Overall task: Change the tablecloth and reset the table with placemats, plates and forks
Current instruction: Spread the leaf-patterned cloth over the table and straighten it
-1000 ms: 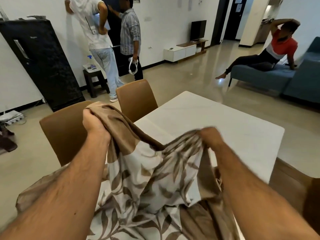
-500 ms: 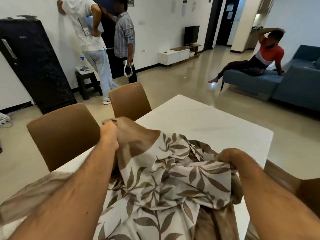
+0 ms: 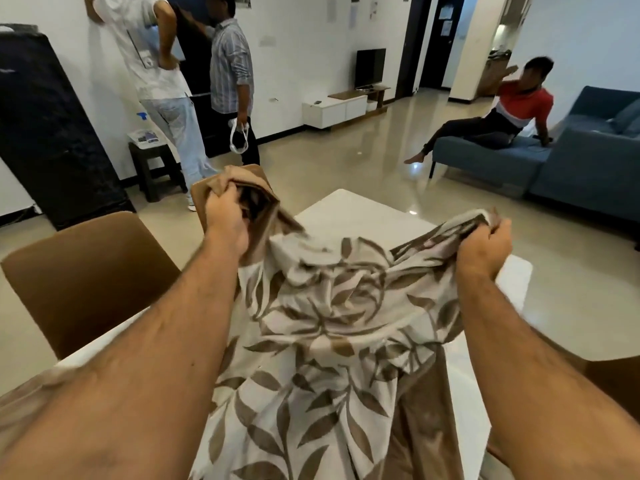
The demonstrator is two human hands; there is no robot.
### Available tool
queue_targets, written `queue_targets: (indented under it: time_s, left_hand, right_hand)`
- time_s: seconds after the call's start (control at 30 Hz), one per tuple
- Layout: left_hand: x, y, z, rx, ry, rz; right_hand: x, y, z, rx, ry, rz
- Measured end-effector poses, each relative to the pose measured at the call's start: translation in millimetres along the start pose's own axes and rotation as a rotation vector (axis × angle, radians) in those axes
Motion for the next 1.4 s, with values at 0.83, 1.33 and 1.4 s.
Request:
queue_targets:
  time_s: [0.83,1.33,1.4]
  left_hand:
    - [-163,-70,-35,-0.041,-0.249,1.926]
    - [-205,-55,-59,-0.291,-0.082,1.457]
    - [-241,-74,-100,-0.411,-0.137,1.590]
  right_hand:
    - [233,144,-154,-1.299,0.064,-1.243]
    - [146,165,-153,-1.010,-0.200,-0.740]
    - [156,150,-179,-0.987,-0.316,-0.843]
Point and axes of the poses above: each hand's wrist, its own z-axis towards the middle knuckle, its own y-axis out of the palm, x = y × z, the point moved 10 cm from there along z, towards the middle knuckle, and after that the axes turned 5 degrees about -x, right-handed, at the moved point
